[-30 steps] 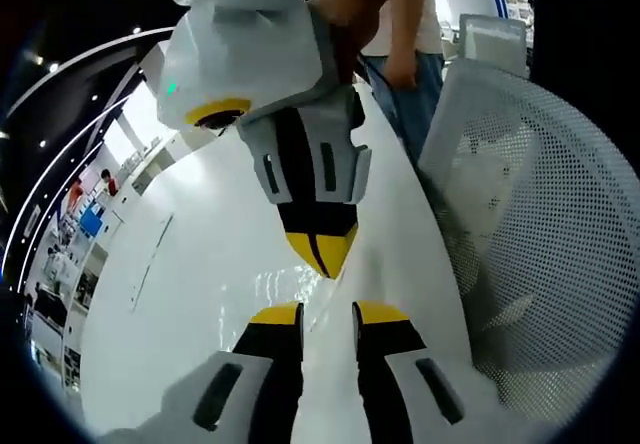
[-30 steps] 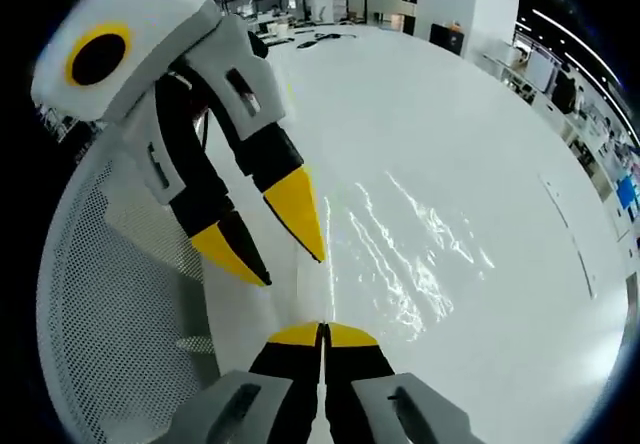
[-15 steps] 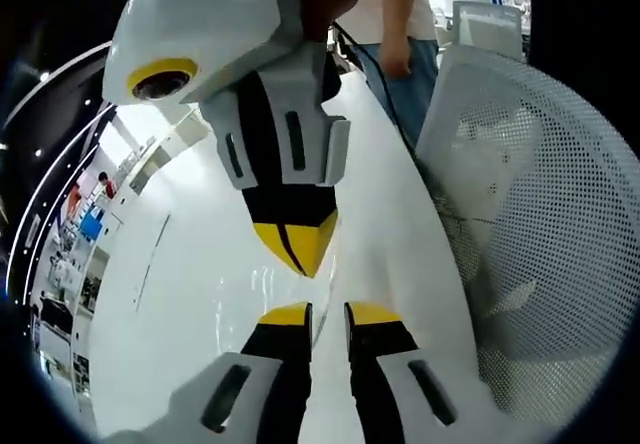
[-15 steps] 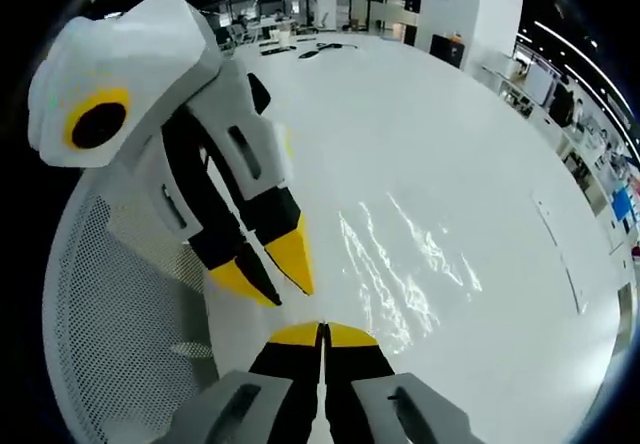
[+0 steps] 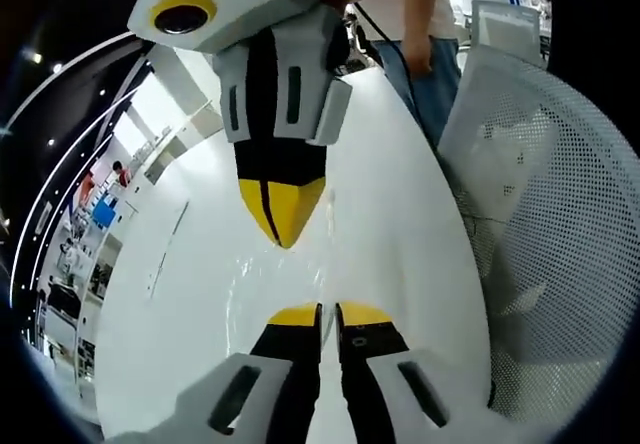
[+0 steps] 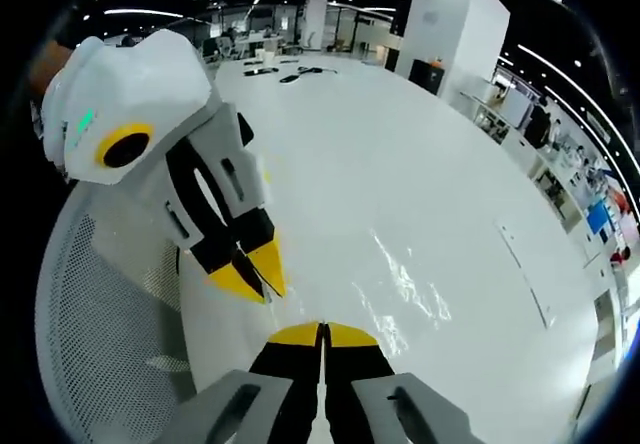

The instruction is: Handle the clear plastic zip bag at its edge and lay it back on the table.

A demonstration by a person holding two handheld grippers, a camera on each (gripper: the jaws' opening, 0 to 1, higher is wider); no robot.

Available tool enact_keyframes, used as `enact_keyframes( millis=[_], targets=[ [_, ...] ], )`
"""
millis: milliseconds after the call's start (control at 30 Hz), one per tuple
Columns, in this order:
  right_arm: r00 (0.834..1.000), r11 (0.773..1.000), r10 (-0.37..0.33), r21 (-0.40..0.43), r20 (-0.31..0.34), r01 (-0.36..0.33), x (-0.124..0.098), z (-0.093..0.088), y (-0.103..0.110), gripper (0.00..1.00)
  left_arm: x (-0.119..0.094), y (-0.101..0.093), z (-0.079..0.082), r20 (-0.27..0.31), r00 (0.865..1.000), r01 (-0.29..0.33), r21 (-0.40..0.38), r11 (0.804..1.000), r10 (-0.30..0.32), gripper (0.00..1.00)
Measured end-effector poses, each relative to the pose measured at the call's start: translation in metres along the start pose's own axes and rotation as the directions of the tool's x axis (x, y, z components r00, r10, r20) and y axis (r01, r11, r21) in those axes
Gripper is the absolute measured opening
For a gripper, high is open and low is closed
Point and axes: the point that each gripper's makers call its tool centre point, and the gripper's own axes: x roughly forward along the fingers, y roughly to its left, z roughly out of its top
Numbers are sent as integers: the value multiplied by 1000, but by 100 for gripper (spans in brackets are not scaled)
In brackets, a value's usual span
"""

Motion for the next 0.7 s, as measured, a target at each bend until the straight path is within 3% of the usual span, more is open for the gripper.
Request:
enact_keyframes(
  millis=[300,700],
  targets=[
    [997,998,-70,3,39,70,-15,18,-19,0,-3,5,7,25,1000,-17,-11,1000,18,1],
    [992,994,-113,-4,53,113,-28,26,-36,0,-6,7,16,53,998,-12,-46,999,14,0]
  ],
)
